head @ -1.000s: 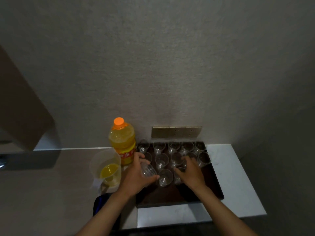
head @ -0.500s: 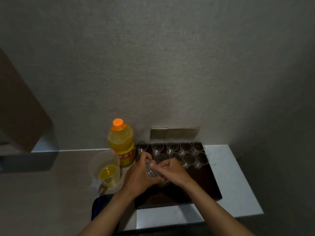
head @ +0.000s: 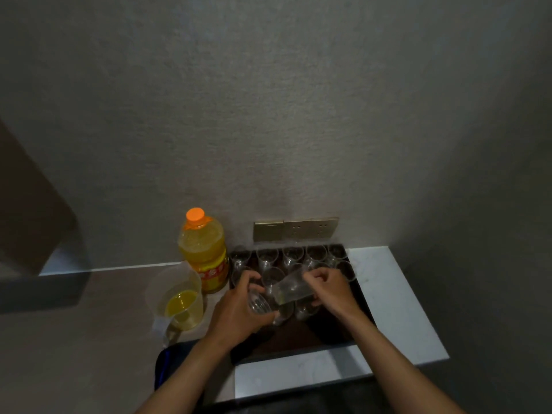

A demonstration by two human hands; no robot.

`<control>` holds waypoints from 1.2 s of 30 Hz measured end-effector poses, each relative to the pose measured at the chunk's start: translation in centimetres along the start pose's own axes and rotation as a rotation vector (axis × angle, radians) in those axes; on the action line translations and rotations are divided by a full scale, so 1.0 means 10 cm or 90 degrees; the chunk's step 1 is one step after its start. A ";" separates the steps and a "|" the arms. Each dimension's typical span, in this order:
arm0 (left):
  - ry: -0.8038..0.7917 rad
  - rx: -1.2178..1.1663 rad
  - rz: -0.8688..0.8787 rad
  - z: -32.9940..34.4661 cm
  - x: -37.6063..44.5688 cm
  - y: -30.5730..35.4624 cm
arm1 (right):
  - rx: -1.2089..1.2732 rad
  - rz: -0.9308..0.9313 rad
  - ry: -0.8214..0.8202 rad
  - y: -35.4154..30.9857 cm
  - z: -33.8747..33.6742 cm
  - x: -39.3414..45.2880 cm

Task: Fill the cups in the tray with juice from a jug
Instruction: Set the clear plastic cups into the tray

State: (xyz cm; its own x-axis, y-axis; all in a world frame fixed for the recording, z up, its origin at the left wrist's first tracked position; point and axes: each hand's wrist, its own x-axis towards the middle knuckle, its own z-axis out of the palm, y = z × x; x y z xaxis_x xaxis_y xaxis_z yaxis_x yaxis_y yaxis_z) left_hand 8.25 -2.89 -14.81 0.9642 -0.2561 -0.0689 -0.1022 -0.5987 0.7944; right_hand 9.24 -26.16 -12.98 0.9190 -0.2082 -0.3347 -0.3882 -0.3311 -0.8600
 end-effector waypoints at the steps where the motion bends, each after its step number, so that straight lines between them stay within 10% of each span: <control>1: -0.002 -0.002 0.000 0.01 0.00 0.00 | 0.000 0.007 0.026 0.05 -0.07 0.02; 11: -0.028 -0.026 0.001 0.14 0.02 0.05 | -0.169 0.007 0.265 0.59 -0.55 0.03; 21: -0.020 -0.015 0.001 0.20 -0.01 0.04 | -0.376 0.030 0.156 0.93 -0.30 0.09; 36: 0.032 0.016 -0.042 0.03 -0.07 -0.11 | -0.276 0.060 0.097 1.19 -0.08 0.41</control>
State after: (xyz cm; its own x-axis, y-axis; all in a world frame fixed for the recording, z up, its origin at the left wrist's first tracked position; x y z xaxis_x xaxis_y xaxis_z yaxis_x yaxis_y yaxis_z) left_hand 7.62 -2.27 -15.83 0.9801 -0.1774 -0.0890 -0.0440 -0.6315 0.7741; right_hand 8.32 -31.69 -24.24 0.8705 -0.3781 -0.3149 -0.4919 -0.6514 -0.5776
